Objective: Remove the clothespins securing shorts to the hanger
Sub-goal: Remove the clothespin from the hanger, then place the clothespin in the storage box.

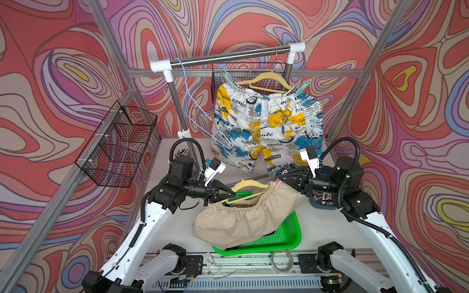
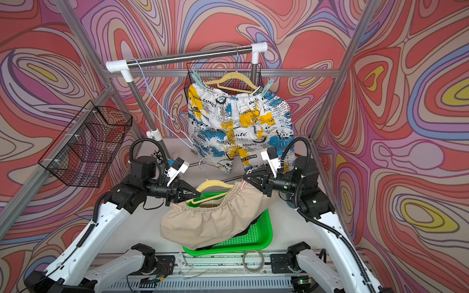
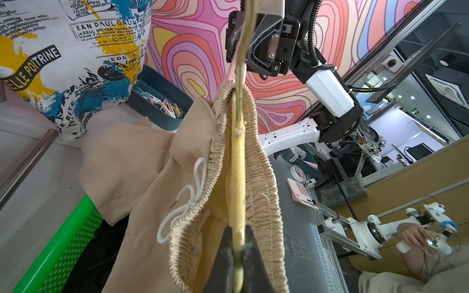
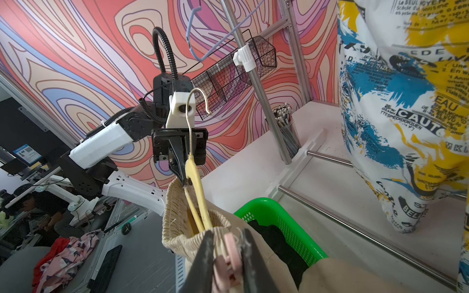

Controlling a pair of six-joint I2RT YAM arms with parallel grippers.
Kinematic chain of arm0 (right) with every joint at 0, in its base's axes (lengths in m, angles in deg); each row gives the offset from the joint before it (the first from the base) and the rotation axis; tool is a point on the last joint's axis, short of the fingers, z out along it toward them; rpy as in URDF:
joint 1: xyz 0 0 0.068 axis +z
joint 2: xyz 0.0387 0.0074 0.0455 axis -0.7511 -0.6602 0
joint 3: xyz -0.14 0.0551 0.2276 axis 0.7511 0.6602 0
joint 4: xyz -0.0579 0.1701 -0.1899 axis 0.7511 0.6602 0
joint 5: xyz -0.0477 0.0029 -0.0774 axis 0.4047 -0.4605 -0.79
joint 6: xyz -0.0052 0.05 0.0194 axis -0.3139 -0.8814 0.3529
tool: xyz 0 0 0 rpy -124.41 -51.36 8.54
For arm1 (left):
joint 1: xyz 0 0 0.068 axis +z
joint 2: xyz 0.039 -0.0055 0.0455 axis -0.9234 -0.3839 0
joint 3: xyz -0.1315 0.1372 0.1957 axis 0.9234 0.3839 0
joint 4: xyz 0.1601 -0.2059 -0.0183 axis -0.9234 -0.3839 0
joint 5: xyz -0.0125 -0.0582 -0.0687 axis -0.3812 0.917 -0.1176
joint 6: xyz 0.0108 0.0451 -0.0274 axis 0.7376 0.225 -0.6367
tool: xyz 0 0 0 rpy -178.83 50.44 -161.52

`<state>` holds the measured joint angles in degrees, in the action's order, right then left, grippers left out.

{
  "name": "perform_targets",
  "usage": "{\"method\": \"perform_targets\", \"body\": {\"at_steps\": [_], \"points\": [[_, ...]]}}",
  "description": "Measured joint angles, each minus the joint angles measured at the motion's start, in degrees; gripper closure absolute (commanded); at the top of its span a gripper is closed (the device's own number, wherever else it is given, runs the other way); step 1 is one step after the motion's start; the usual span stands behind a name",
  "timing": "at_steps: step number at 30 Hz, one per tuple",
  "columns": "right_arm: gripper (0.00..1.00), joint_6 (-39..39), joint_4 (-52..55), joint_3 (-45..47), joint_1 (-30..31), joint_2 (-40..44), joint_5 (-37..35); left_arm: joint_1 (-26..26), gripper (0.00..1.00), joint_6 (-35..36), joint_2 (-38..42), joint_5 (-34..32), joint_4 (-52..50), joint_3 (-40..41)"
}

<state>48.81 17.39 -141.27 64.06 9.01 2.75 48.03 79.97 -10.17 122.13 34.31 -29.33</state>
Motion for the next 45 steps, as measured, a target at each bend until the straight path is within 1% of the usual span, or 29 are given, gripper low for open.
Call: {"method": "perform_targets", "body": {"at_steps": [4,7,12,17,21,26,29,31,34,36,40,45], "points": [[0.97,0.17,-0.04,-0.02,0.00,0.00,-0.37,0.00,1.00,0.00,-0.09,0.00,0.00,0.00],[1.00,0.15,-0.04,-0.02,0.00,0.00,-0.79,0.00,1.00,0.00,-0.15,0.00,0.00,0.00],[1.00,-0.33,-0.13,-0.24,0.02,-0.28,-1.31,0.00,1.00,0.00,-0.17,0.00,0.00,0.00],[1.00,-0.98,0.20,-2.32,0.02,-1.31,-3.32,0.28,1.00,0.04,-0.26,-0.04,0.00,0.00],[1.00,-0.63,0.90,-5.05,0.00,-1.44,-6.34,0.28,1.00,0.09,-0.28,0.13,-0.02,0.00],[1.00,1.73,5.25,-8.83,-0.02,-1.25,-11.93,0.28,1.00,0.13,-0.28,0.20,-0.02,0.00],[1.00,3.26,9.97,-11.10,-0.02,-0.81,-17.81,0.28,1.00,0.33,-0.28,0.17,-0.04,0.00],[1.00,3.96,13.46,-13.16,-0.02,-0.59,-23.04,0.28,1.00,0.48,-0.28,0.17,-0.04,0.00],[1.00,4.33,19.12,-16.63,-0.02,-0.55,-33.92,0.28,1.00,0.57,-0.28,0.17,-0.07,0.00],[1.00,3.82,22.86,-18.16,-0.04,-0.57,-42.77,0.28,1.00,0.70,-0.33,0.17,-0.09,0.00],[1.00,1.46,29.16,-18.32,-0.04,-0.74,-57.44,0.28,1.00,1.27,-0.59,0.17,-0.52,0.00],[1.00,-1.95,34.07,-15.65,-0.04,-2.71,-70.79,0.28,1.00,1.75,-1.07,0.17,-1.01,0.00]]}}
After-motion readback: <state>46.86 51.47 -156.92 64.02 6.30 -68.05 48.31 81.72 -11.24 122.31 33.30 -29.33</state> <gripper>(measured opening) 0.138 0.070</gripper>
